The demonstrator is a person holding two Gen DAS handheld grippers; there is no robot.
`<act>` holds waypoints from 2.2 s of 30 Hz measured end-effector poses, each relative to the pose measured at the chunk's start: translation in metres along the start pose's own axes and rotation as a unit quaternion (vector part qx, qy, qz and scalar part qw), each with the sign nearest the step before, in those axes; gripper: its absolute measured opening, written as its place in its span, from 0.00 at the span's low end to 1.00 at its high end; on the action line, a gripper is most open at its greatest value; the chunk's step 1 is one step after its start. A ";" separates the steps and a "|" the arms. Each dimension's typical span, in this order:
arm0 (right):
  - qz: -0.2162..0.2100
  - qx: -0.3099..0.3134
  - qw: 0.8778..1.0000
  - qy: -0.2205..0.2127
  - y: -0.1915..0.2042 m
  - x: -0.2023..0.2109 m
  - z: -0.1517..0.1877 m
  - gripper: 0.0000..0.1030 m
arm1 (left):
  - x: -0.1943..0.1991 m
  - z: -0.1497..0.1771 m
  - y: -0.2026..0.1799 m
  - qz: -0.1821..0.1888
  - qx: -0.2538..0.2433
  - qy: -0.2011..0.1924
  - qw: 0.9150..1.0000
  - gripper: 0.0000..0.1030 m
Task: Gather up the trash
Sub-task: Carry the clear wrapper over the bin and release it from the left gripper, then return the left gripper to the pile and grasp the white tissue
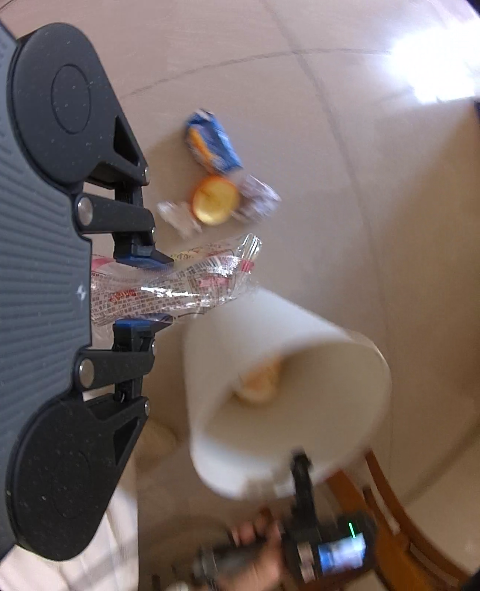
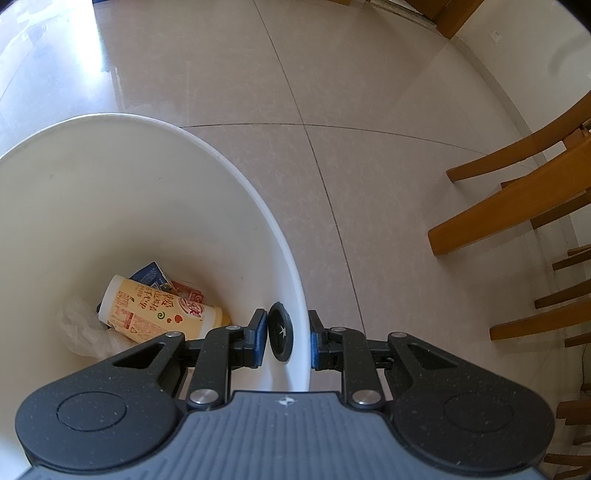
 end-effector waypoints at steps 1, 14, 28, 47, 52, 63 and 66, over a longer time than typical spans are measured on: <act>-0.002 -0.002 1.000 0.000 0.000 0.000 0.000 0.24 | 0.010 -0.009 -0.012 0.005 -0.013 -0.010 1.000 0.23; -0.020 -0.004 1.000 0.008 -0.003 -0.003 0.003 0.23 | 0.000 -0.079 -0.119 0.068 -0.104 -0.058 0.991 0.25; -0.033 -0.013 0.999 0.014 -0.008 -0.006 0.005 0.22 | -0.021 -0.086 -0.116 0.039 -0.092 -0.065 0.993 0.75; -0.068 -0.049 0.996 0.010 -0.018 0.002 -0.001 0.18 | -0.036 -0.040 -0.037 -0.039 -0.080 -0.091 0.992 0.81; -0.070 -0.051 0.996 0.008 -0.020 0.003 -0.001 0.18 | -0.066 -0.017 0.000 -0.060 -0.040 -0.096 0.993 0.83; -0.060 -0.036 0.998 0.000 -0.017 0.005 0.000 0.18 | -0.158 0.030 0.052 -0.121 0.022 -0.108 0.986 0.84; -0.057 -0.025 0.998 -0.005 -0.014 0.006 0.002 0.18 | -0.187 0.044 0.057 -0.154 0.020 -0.103 0.982 0.84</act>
Point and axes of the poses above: each gripper's, at about its wrist camera, not at the fingertips, and x roughly against the way its jaws point, y to its left, z to its underside, the point moved 3 cm from there along -x, roughly the way its jaws point, and after that the axes turned 2 degrees about y, right-handed, at the moved point
